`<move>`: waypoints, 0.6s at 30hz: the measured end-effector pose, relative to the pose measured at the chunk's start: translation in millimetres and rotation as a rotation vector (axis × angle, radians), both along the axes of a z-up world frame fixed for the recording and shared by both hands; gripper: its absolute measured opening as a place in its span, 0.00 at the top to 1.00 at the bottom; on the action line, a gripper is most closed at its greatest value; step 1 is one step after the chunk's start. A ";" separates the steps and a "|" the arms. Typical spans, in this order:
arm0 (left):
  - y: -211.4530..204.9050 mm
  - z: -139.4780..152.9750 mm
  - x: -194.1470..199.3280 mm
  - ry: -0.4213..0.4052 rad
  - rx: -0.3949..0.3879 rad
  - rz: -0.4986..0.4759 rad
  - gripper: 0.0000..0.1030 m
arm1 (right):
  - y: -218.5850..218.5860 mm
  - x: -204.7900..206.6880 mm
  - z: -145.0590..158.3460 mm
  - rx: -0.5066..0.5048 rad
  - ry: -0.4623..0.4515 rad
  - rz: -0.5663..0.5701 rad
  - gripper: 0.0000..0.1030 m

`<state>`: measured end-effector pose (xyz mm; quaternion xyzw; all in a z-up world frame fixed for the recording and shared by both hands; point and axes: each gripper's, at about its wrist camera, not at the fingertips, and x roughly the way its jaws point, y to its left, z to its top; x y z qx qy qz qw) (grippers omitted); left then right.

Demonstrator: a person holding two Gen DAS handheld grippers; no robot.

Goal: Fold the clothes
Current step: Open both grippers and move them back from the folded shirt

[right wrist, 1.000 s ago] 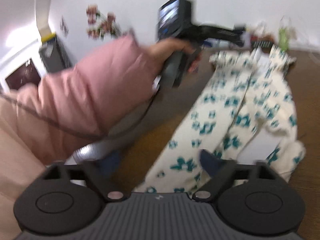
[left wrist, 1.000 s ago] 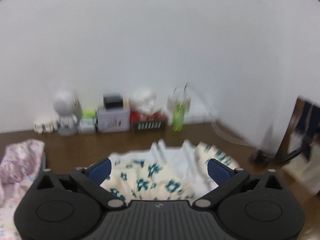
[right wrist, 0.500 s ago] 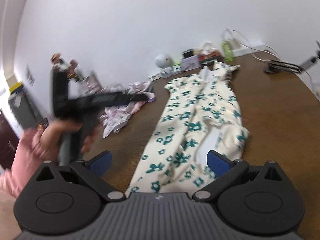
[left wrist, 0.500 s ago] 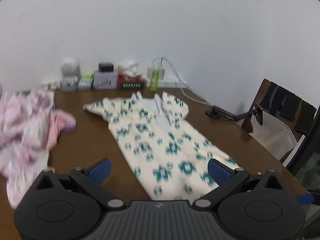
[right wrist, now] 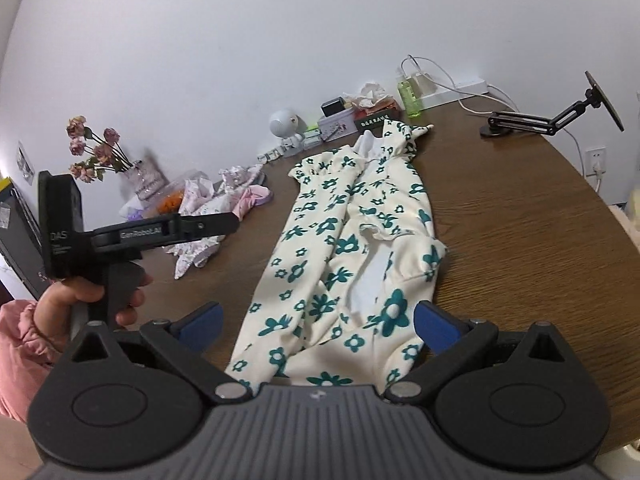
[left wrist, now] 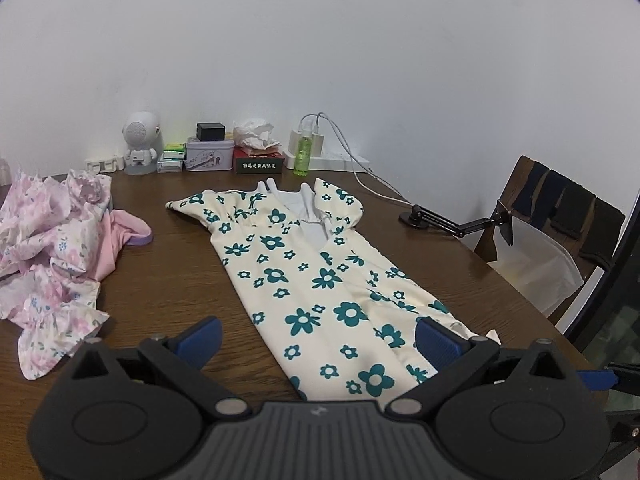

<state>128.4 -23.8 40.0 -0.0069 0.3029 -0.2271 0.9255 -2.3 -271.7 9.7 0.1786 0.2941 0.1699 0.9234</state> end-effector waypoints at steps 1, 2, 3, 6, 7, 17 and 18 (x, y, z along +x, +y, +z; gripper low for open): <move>-0.7 0.1 0.6 0.002 0.001 0.000 0.00 | -1.1 0.9 0.1 -0.009 0.000 -0.003 0.00; -1.8 0.2 1.4 0.005 0.003 -0.001 0.00 | -3.1 1.7 -0.8 -0.017 0.004 -0.010 0.00; -3.3 0.1 2.6 0.010 0.007 -0.005 0.00 | -5.4 2.6 -1.9 -0.025 0.009 -0.017 0.00; -9.8 1.6 7.2 0.024 0.026 -0.026 0.00 | -15.0 4.7 -6.0 -0.048 0.028 -0.038 0.00; -13.6 3.5 9.8 0.026 0.037 -0.039 0.00 | -19.4 5.2 -7.8 -0.058 0.036 -0.047 0.00; -99.0 22.9 65.5 0.039 0.153 -0.165 0.18 | -52.5 24.0 -29.8 0.010 0.094 -0.021 0.27; -109.8 23.2 74.5 0.041 0.169 -0.171 0.22 | -53.5 29.3 -33.6 0.032 0.109 -0.007 0.31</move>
